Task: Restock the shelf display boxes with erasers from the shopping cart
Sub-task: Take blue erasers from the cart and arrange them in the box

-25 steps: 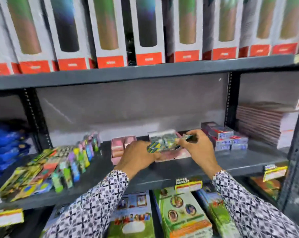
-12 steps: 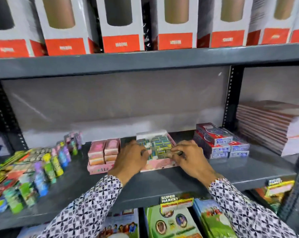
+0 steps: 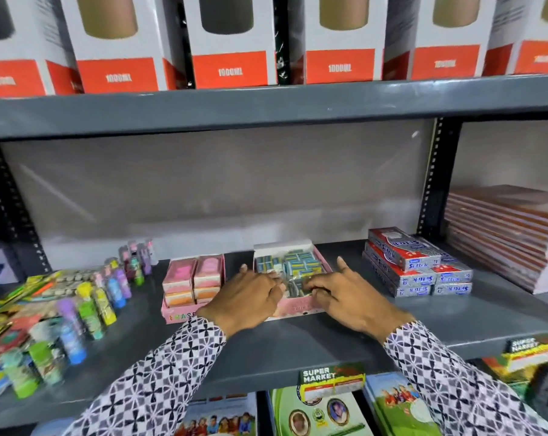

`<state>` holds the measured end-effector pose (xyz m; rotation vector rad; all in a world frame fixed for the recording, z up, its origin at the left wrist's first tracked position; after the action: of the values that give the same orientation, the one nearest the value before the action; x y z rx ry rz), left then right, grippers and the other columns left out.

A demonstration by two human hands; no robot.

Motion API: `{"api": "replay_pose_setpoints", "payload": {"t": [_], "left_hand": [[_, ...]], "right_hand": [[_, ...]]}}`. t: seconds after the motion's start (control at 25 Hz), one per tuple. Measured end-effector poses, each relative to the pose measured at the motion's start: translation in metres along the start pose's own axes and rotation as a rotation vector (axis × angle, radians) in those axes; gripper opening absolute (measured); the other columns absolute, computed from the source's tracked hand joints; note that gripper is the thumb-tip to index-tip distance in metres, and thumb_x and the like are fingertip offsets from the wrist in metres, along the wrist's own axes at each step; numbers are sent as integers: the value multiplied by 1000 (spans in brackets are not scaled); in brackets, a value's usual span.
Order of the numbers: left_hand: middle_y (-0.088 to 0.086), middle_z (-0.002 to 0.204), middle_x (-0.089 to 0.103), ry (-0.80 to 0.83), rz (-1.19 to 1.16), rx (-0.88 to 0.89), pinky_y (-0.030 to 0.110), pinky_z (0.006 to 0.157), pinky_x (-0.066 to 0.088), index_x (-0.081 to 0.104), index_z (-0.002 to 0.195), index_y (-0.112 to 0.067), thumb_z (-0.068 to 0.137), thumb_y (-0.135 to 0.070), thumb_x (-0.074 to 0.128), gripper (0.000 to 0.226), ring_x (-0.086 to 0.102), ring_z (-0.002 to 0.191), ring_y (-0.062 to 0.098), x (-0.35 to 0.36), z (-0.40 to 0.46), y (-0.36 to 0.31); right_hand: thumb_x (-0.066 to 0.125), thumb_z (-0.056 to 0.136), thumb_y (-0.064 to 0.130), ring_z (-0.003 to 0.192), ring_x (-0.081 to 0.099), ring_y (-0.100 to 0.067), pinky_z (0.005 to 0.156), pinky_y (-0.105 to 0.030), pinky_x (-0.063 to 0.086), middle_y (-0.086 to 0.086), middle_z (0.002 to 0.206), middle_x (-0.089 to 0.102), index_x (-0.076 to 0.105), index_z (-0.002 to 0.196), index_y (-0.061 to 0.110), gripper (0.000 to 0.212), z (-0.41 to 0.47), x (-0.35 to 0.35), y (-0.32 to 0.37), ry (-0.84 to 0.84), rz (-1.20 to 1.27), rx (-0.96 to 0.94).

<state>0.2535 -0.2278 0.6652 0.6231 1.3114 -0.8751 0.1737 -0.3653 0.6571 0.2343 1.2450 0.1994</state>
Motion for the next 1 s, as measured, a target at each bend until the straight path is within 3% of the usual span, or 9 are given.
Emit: {"api": "replay_pose_setpoints", "payload": {"t": [0.12, 0.2, 0.28, 0.4, 0.56, 0.72, 0.84, 0.92, 1.0], "left_hand": [[15, 128, 76, -1, -63, -43, 46, 114, 49, 76, 114, -7, 107, -34, 45, 42, 76, 101, 31, -8, 8, 3], [13, 141, 69, 96, -80, -65, 36, 111, 51, 67, 138, -17, 103, -37, 54, 42, 71, 116, 29, -10, 21, 6], [9, 161, 51, 294, -36, -70, 33, 116, 43, 49, 155, -21, 103, -44, 57, 57, 53, 143, 29, -2, 35, 10], [7, 168, 40, 500, -20, -90, 34, 123, 35, 37, 162, -18, 104, -42, 60, 67, 41, 152, 26, 8, 51, 16], [2, 163, 48, 499, -160, -113, 38, 124, 35, 45, 157, -18, 101, -30, 69, 62, 44, 149, 25, 5, 64, 21], [2, 179, 6, 590, -95, -114, 35, 129, 10, 14, 169, -17, 103, -38, 64, 85, 8, 164, 20, 17, 67, 28], [3, 176, -19, 644, -57, -138, 36, 129, -3, -9, 167, -14, 106, -36, 57, 93, -13, 163, 20, 28, 67, 30], [6, 175, -20, 639, -59, -154, 37, 130, -3, -11, 166, -11, 107, -35, 56, 93, -13, 163, 22, 29, 67, 31], [6, 178, 0, 556, -143, -144, 26, 129, 5, 1, 168, -9, 105, -32, 59, 88, 2, 164, 23, 21, 64, 24]], "right_hand": [[47, 100, 27, 117, 69, -24, 128, -47, 27, 3, 129, 75, 74, 123, 28, 35, 4, -10, 5, 53, 57, 1], [57, 103, 21, 122, 68, -21, 119, -47, 41, 1, 134, 73, 72, 130, 23, 31, 20, -23, 0, 54, 129, 1], [55, 106, 30, 144, 50, -25, 127, -54, 23, -3, 154, 56, 56, 148, 22, 43, 37, -14, -2, 208, -5, 6], [44, 108, 47, 155, 30, -29, 127, -54, 5, -3, 167, 37, 39, 159, 24, 56, 53, 16, -4, 456, -153, -5], [49, 104, 54, 149, 39, -29, 124, -47, 23, -2, 165, 41, 35, 159, 37, 59, 79, 7, -20, 434, -34, 29], [49, 100, 61, 162, 5, -25, 128, -57, -8, 7, 174, 12, 16, 162, 45, 72, 90, 31, -38, 547, -90, 91], [39, 99, 67, 161, -11, -24, 124, -59, -15, 11, 174, -2, 6, 163, 43, 76, 92, 46, -41, 547, -113, 76], [34, 101, 67, 160, -12, -23, 124, -61, -14, 12, 174, -7, 3, 164, 39, 76, 88, 46, -39, 526, -147, 62], [34, 102, 66, 161, -10, -23, 124, -64, -11, 10, 174, -5, 4, 165, 37, 75, 83, 40, -33, 527, -138, 63]]}}
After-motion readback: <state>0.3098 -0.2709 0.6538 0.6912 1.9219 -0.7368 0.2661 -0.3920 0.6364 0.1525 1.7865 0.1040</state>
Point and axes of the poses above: each hand's wrist, its own z-axis towards the middle knuckle, its own x-axis out of the palm, y = z × x, the point moved 9 cm from there along z, towards the middle knuckle
